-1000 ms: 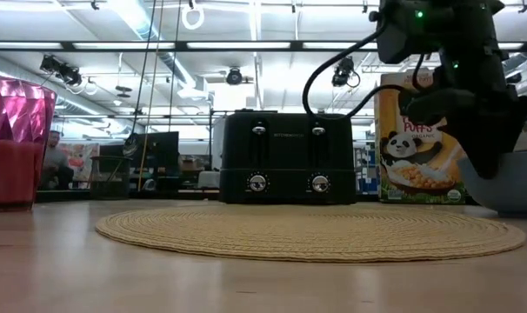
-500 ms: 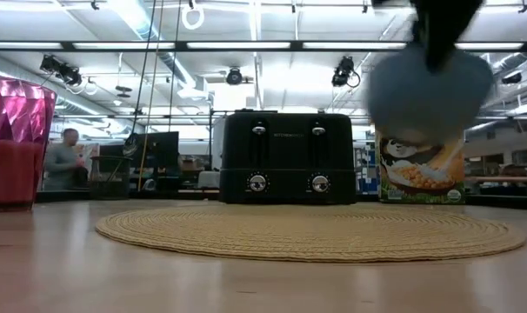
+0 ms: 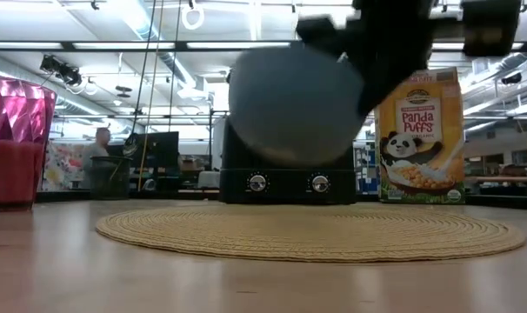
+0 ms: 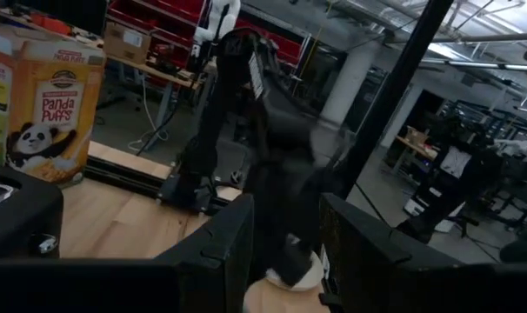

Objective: Arrange a breakfast setting
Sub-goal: Put the blue bowl on the yellow tablemat

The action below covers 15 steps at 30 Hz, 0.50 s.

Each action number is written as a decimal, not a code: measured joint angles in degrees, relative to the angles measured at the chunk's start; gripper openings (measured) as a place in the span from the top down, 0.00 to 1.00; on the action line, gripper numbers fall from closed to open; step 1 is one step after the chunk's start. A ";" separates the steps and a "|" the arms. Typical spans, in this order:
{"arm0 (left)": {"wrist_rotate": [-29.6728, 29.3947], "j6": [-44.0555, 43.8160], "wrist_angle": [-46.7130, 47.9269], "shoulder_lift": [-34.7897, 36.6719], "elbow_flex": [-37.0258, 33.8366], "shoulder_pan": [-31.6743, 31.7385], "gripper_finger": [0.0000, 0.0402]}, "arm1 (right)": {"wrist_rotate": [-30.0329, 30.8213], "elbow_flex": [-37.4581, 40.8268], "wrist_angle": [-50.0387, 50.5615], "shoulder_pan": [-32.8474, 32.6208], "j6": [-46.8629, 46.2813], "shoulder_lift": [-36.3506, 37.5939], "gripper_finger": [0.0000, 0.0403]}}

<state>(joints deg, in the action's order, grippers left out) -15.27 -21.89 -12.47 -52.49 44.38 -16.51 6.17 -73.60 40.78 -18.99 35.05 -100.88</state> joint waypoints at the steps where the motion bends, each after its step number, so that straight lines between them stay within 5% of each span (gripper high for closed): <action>1: 0.02 0.00 -0.06 0.00 0.00 0.00 0.65 | 0.17 0.00 0.43 0.37 1.26 -0.91 0.98; 15: -0.04 -2.96 -0.22 0.00 0.00 -0.20 0.65 | 1.08 0.00 2.28 3.11 5.75 -5.64 0.97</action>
<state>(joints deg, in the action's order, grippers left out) -15.31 -24.85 -12.69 -52.49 44.38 -16.71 7.25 -73.60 43.06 -15.87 40.80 -106.52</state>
